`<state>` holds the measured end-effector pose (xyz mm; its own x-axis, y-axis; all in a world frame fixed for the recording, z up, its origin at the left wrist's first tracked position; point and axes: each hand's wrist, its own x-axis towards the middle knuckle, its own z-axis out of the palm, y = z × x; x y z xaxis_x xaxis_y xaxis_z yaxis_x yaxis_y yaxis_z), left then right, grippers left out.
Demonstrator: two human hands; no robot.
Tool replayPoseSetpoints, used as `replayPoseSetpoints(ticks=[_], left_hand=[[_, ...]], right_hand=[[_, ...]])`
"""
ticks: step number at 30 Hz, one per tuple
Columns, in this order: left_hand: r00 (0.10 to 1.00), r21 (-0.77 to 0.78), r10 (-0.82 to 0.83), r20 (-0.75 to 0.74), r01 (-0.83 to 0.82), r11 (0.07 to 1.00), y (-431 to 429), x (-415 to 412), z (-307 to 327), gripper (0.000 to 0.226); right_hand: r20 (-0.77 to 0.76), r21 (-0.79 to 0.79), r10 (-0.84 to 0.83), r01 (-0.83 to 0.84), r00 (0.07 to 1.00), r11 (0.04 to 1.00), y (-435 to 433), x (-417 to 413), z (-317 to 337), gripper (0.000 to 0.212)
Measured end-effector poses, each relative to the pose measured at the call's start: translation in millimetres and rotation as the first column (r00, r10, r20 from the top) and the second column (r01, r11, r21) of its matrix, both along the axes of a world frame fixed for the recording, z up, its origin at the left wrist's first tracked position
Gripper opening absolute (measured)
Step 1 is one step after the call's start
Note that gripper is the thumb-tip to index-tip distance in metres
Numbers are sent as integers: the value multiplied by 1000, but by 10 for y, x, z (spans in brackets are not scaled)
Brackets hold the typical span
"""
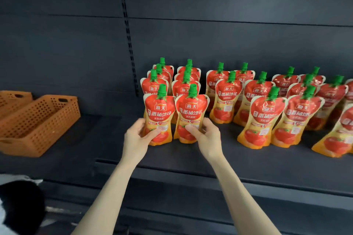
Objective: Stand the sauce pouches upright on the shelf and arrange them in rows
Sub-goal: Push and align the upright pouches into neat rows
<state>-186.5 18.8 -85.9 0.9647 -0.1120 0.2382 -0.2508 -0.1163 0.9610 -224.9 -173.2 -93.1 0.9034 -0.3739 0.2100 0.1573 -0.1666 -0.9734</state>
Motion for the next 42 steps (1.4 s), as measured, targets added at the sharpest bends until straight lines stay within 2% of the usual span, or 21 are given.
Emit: replayPoseSetpoints(ticks=[6, 10, 19, 38, 42], left_hand=[[991, -23, -125, -51, 124, 992, 202, 454, -85, 28], [981, 94, -191, -35, 194, 977, 270, 537, -189, 41], [984, 167, -177, -4, 176, 970, 277, 598, -189, 39], [991, 206, -131, 19, 124, 971, 243, 586, -200, 48], [991, 207, -134, 24, 126, 970, 241, 596, -210, 48]], right_hand=[[-18, -32, -91, 90, 996, 995, 168, 289, -92, 30], [-44, -144, -104, 96, 994, 985, 186, 222, -164, 37], [-78, -254, -108, 85, 991, 963, 164, 241, -155, 33], [-87, -252, -110, 85, 990, 964, 182, 238, -146, 43], [-88, -248, -106, 81, 991, 965, 175, 233, -144, 39]])
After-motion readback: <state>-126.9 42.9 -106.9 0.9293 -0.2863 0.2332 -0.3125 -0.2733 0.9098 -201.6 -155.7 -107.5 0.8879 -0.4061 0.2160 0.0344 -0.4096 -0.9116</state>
